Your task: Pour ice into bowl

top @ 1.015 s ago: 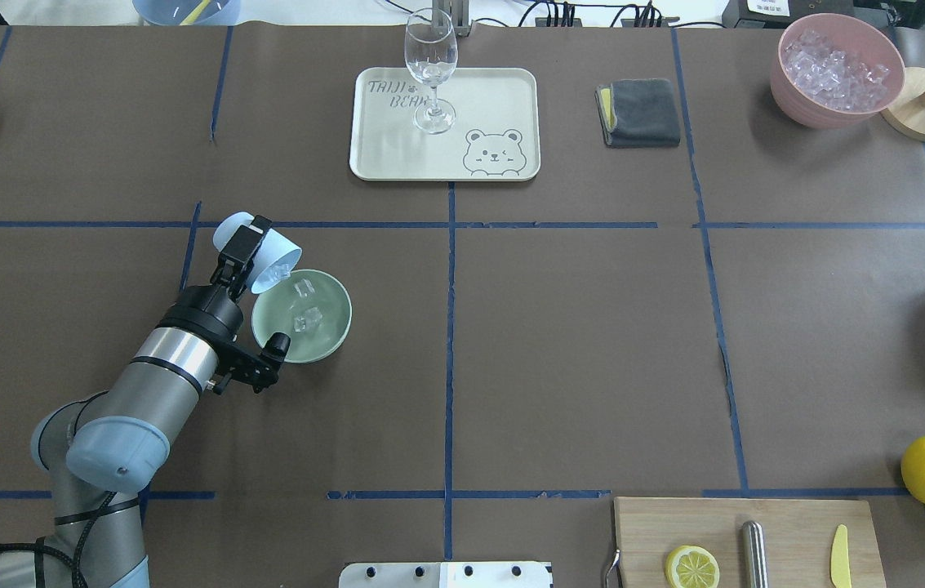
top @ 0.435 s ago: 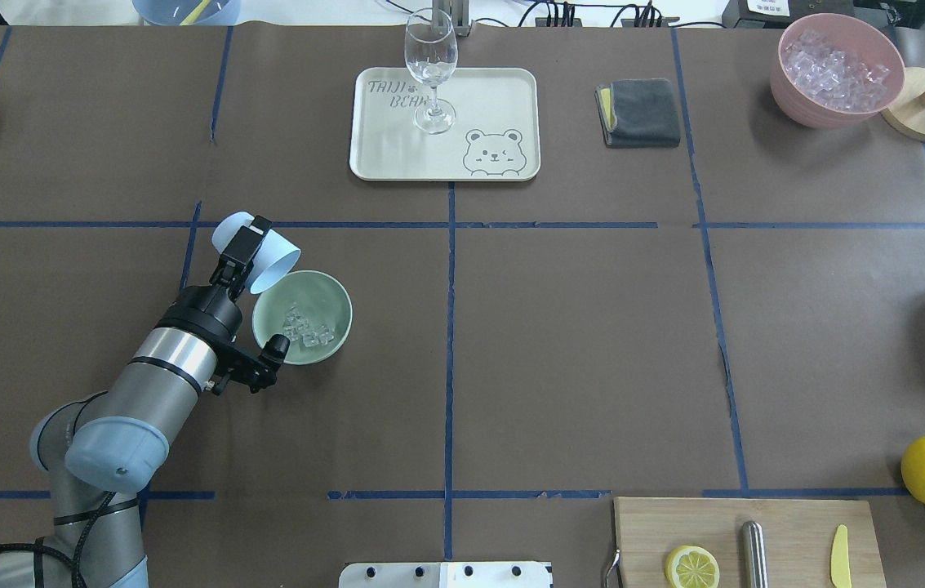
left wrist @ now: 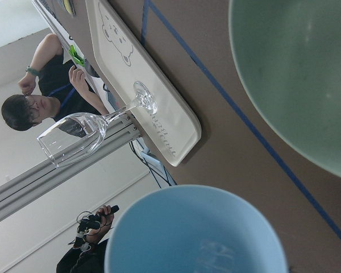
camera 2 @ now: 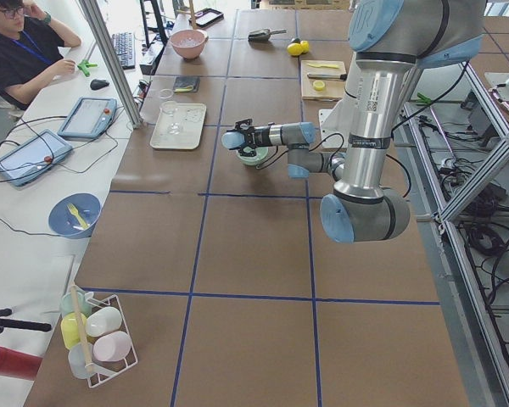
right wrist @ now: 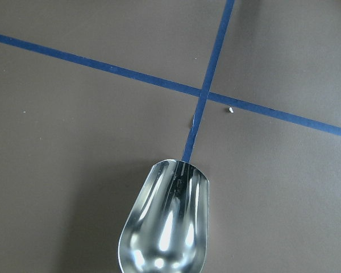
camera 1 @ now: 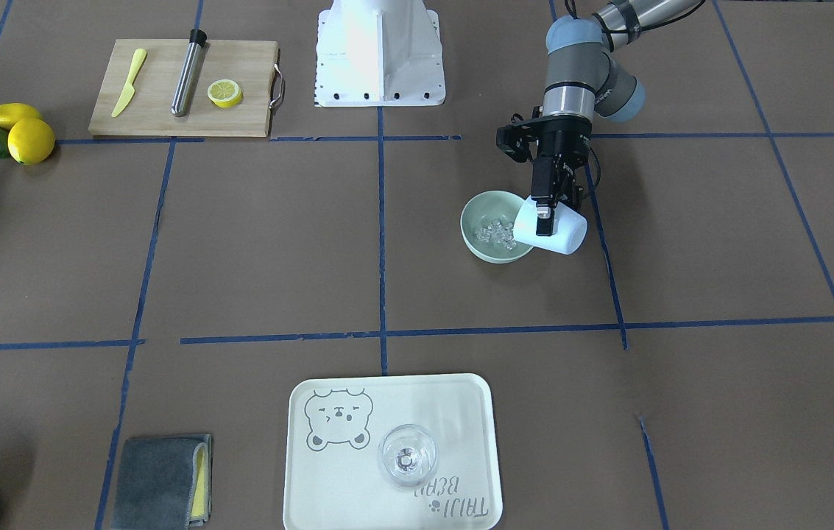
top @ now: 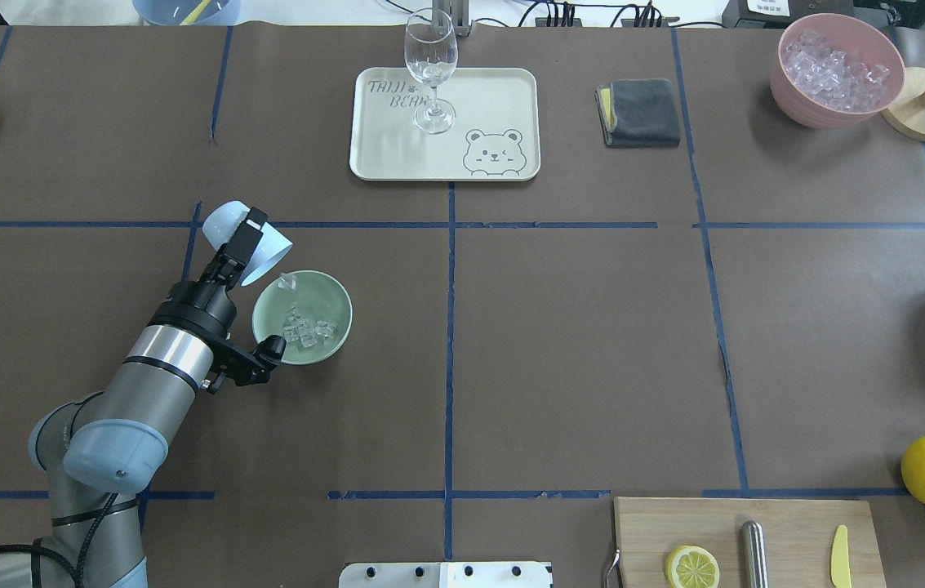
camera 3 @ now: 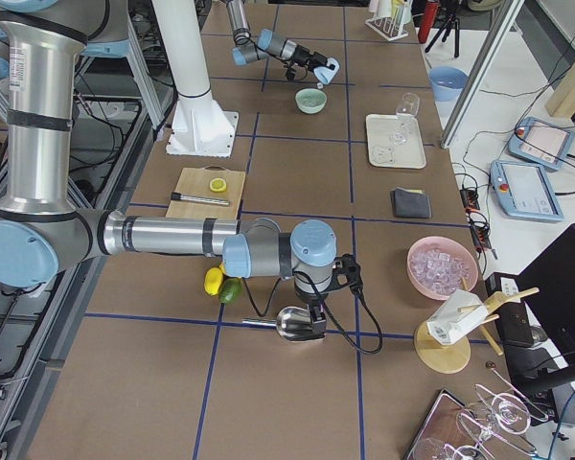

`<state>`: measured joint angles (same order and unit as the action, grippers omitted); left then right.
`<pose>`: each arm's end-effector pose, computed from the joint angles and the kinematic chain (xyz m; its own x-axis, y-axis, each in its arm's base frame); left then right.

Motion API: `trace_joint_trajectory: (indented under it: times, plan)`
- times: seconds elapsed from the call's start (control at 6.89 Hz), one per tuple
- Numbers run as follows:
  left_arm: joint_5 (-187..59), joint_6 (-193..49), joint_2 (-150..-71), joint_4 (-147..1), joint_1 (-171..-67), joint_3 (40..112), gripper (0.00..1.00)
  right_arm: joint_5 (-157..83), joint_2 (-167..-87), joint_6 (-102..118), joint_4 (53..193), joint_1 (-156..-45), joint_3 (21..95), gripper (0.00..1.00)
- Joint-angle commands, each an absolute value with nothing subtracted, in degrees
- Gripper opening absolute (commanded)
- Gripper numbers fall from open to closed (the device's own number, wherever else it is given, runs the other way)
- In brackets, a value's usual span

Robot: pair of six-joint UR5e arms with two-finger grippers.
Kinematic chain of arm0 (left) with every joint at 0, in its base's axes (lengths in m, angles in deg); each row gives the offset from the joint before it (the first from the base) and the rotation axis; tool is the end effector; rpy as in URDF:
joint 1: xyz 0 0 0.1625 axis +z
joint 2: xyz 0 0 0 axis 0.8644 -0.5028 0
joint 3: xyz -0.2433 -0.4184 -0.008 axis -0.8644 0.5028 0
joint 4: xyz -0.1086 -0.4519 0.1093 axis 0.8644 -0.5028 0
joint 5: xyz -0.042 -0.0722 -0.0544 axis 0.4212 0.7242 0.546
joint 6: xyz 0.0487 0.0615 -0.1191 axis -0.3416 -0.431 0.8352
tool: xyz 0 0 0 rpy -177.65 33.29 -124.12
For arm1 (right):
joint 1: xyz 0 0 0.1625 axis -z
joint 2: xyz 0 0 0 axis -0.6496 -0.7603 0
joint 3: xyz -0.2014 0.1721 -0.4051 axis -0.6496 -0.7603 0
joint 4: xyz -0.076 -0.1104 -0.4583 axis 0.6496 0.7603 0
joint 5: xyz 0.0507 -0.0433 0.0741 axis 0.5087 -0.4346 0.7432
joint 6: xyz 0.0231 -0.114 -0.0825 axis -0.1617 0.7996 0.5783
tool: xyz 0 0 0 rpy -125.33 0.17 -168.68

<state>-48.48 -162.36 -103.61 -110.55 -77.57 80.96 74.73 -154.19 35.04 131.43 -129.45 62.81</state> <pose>0.5342 -0.4307 0.4036 0.1040 0.1233 0.9869 -0.9402 -0.3113 0.1380 0.0239 -0.5054 0.7318 0.6962 -0.2565 0.6705 0.1475 0.9652 0.2161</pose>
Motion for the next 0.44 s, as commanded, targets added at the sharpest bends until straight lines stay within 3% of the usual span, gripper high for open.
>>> trace_joint_trajectory:
  times: [0.0, 0.29]
  plan:
    - [-48.8, -164.3, -103.3, -110.5, -77.6, 80.8, 0.00, 74.8, -154.2, 35.0, 131.4, -129.5, 62.8, 1.00]
    - [-48.8, -164.0, -103.3, -110.9, -77.6, 81.2, 0.00, 74.7, -154.1, 34.9, 131.4, -129.5, 62.7, 1.00]
